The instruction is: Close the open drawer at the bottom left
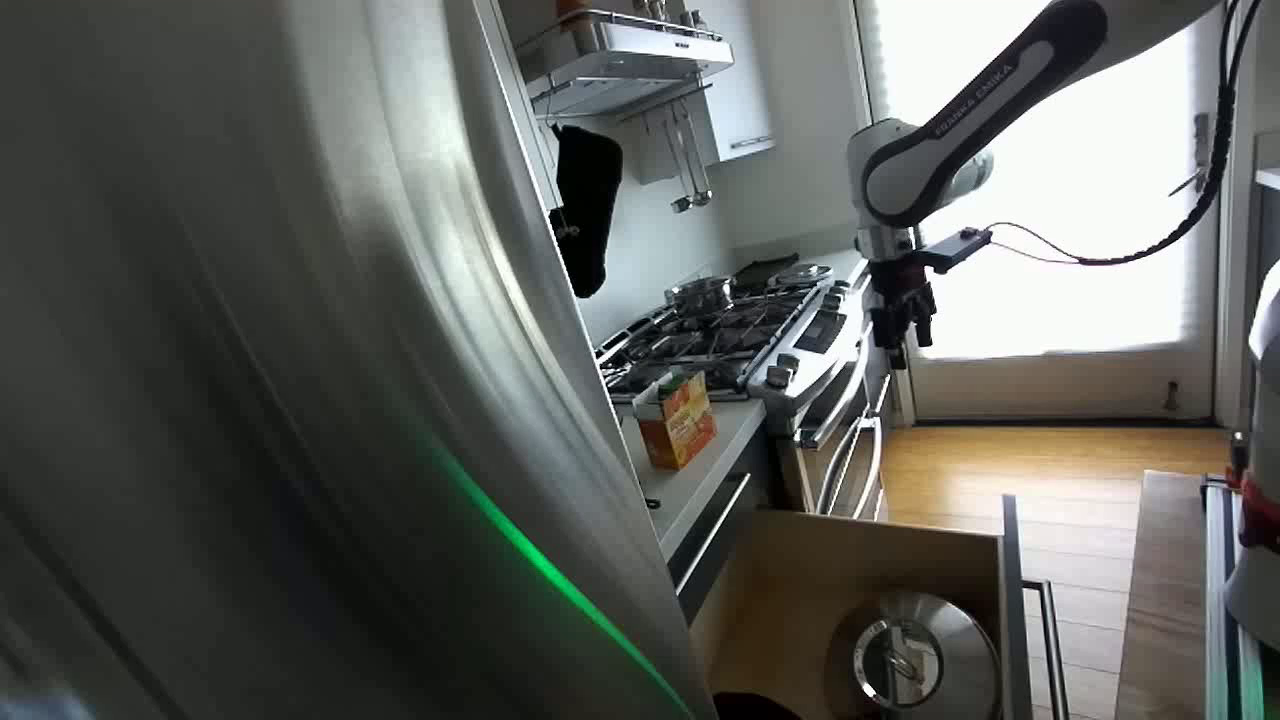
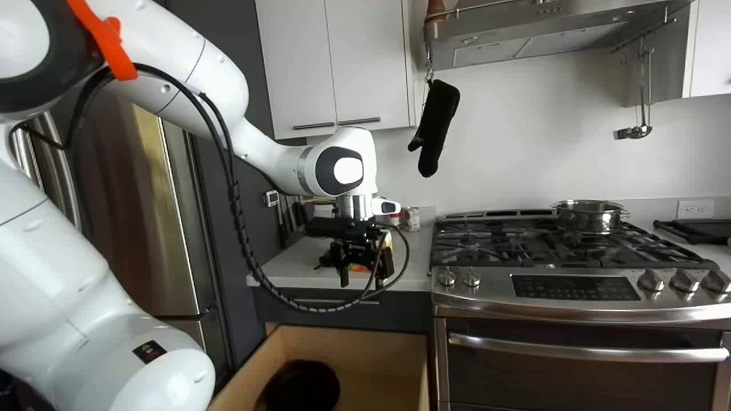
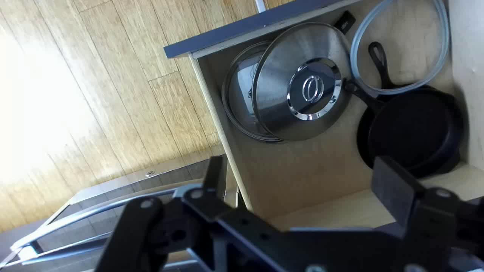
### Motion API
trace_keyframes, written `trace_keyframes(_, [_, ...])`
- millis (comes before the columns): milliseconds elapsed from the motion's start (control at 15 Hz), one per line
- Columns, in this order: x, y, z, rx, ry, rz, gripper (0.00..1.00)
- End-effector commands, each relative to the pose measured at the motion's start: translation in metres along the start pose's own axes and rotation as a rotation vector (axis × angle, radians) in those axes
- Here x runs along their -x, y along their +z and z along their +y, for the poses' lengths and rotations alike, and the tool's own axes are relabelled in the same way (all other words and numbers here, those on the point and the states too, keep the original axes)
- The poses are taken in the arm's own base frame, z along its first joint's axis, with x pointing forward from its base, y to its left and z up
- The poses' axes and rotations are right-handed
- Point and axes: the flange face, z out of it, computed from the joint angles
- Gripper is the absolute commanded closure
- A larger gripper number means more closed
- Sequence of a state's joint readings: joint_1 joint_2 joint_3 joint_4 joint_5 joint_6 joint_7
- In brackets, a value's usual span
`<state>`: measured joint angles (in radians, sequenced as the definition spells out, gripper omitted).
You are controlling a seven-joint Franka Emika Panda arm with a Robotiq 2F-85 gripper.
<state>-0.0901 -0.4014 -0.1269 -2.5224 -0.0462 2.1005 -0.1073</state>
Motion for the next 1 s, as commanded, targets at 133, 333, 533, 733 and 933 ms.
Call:
trace_keyframes(133, [0.000,0.000,0.000,0.000,0.000,-0.001,0.00])
trace_keyframes(333, [0.000,0.000,0.000,0.000,0.000,-0.001,0.00])
trace_keyframes(533, [0.000,0.000,0.000,0.000,0.000,-0.001,0.00])
trace_keyframes(733, [0.000,0.000,0.000,0.000,0.000,-0.001,0.00])
trace_keyframes(933, [0.003,0.030,-0.005,0.016,-0.048,-0.079,0.00])
